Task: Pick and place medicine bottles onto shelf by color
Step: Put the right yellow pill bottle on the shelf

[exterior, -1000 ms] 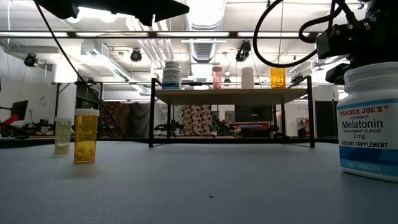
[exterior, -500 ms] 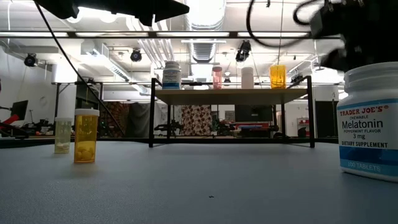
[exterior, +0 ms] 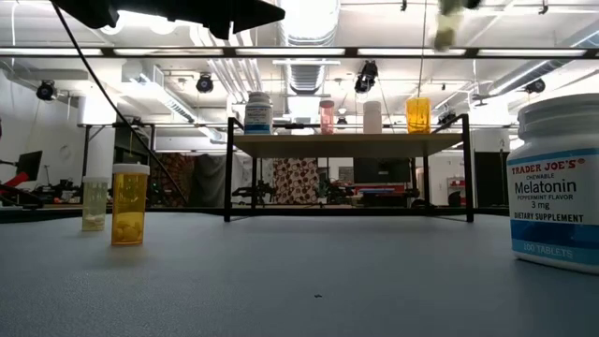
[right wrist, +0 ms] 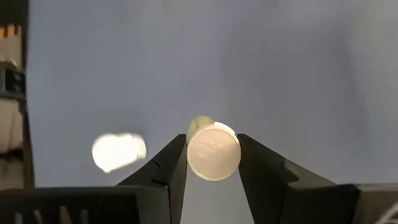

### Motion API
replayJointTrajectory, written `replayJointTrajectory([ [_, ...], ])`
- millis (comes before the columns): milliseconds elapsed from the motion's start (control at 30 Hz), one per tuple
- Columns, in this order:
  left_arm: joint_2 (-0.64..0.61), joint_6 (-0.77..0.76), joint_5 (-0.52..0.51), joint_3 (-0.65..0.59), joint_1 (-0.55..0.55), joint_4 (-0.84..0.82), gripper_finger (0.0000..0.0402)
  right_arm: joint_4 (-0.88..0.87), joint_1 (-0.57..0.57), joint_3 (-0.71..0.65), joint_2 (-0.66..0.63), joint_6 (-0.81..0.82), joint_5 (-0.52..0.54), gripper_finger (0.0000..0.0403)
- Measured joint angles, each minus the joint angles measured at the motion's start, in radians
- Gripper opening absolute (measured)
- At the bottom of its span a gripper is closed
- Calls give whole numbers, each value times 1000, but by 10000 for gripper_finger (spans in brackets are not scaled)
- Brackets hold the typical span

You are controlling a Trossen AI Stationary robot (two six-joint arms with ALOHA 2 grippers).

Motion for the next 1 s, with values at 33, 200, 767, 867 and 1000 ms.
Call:
replayJointTrajectory([
  [33, 0, 0, 0, 0, 0, 0, 0, -3, -12, 31, 14, -24, 0, 119],
  [200, 0, 0, 0, 0, 0, 0, 0, -39, -93, 192, 105, -161, -2, 119],
  [767, 0, 0, 0, 0, 0, 0, 0, -107, -509, 645, 351, -435, -2, 118],
  [867, 0, 0, 0, 0, 0, 0, 0, -113, -577, 684, 392, -474, -7, 118],
  [1000, 0, 0, 0, 0, 0, 0, 0, -114, -660, 715, 439, -509, -8, 118],
])
